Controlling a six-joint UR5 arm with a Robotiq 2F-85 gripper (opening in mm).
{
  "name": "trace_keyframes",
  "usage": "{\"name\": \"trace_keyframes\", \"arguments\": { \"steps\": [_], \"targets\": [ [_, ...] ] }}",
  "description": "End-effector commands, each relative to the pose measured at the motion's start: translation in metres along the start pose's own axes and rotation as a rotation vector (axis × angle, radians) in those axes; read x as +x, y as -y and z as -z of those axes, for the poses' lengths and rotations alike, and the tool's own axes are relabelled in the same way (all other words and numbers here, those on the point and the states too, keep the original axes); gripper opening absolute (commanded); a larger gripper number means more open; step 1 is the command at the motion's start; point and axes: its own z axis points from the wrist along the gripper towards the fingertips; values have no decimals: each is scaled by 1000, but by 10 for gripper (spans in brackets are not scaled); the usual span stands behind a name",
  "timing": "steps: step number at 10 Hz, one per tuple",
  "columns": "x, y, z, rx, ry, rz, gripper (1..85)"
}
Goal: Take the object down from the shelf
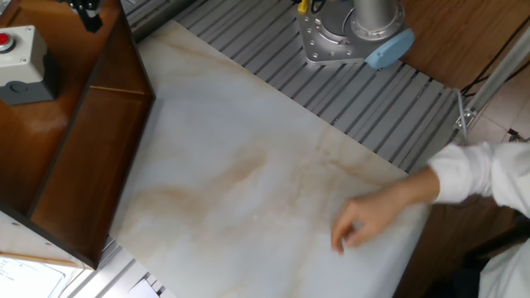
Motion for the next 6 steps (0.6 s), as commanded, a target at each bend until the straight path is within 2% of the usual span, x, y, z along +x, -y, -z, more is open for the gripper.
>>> {"name": "trace_keyframes", "arguments": {
  "steps": [1,5,6],
  "targets": [
    [0,-5,1,-17,3,2,13],
    [-8,-8,1,-28,33,-11,13],
    [-7,-3,1,-9,29,-27,17]
  ]
}}
